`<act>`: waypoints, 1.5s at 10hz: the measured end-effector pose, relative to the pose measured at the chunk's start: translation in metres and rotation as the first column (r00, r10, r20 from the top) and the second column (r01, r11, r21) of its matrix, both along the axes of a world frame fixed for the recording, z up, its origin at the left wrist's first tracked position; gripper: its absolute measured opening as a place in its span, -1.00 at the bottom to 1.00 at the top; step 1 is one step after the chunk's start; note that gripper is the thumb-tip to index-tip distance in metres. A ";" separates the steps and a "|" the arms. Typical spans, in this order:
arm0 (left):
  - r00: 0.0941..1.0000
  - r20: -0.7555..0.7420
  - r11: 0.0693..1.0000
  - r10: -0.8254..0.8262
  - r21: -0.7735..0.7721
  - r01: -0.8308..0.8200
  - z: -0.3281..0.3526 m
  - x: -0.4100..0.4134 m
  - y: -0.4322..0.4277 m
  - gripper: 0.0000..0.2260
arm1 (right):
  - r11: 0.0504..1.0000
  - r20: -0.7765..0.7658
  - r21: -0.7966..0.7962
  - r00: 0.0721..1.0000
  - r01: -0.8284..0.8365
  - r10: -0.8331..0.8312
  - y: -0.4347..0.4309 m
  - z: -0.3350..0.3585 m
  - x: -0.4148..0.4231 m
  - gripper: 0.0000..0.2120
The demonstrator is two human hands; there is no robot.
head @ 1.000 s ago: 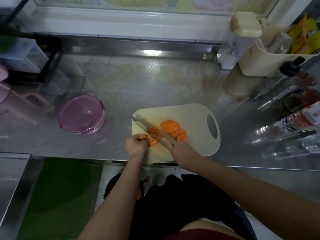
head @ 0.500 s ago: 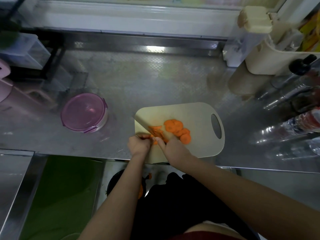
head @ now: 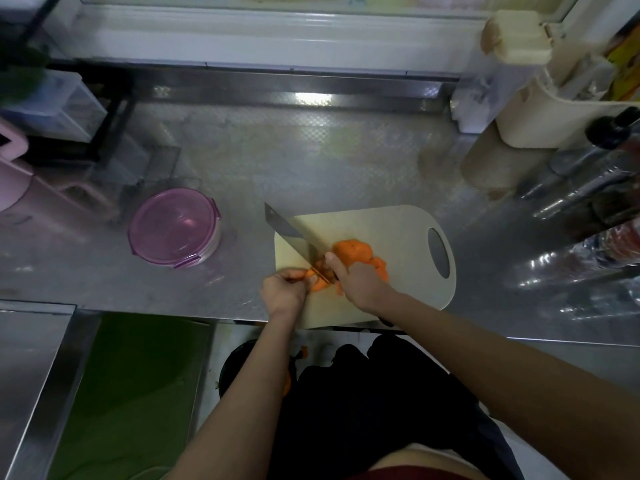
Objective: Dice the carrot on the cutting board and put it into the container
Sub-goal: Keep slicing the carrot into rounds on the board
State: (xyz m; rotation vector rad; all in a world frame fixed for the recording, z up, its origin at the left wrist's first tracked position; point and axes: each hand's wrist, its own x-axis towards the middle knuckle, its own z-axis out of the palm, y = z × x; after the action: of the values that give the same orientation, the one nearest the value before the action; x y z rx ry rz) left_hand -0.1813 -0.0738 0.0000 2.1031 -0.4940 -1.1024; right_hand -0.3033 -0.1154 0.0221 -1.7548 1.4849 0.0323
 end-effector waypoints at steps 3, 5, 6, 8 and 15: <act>0.999 0.023 0.999 -0.048 0.009 0.048 -0.008 0.003 0.001 -0.86 | 0.989 0.097 0.137 0.993 0.060 -0.073 0.016 0.015 -0.007 -0.60; 1.000 -0.006 0.998 -0.031 -0.049 0.030 -0.010 0.000 0.005 -0.91 | 0.994 0.114 0.015 0.988 0.106 -0.107 0.012 -0.004 -0.007 -0.49; 1.000 -0.011 0.999 0.018 -0.032 -0.018 -0.006 -0.003 0.006 -0.88 | 0.998 0.108 0.010 0.992 0.058 -0.059 0.011 -0.002 -0.008 -0.47; 0.997 -0.009 0.997 0.070 -0.010 -0.070 -0.006 -0.006 0.004 -0.87 | 0.996 0.038 0.091 0.999 -0.002 -0.002 0.017 0.008 -0.007 -0.56; 0.995 0.005 0.994 0.103 0.045 -0.103 0.000 -0.005 0.002 -0.87 | 0.812 -0.342 -0.040 0.771 -0.583 0.537 0.033 0.028 -0.028 -0.31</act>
State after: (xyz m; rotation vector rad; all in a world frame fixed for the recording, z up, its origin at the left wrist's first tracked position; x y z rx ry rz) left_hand -0.1863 -0.0715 0.0002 2.1450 -0.3606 -1.0609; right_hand -0.3311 -0.0827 0.0503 -2.3500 1.1286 0.5563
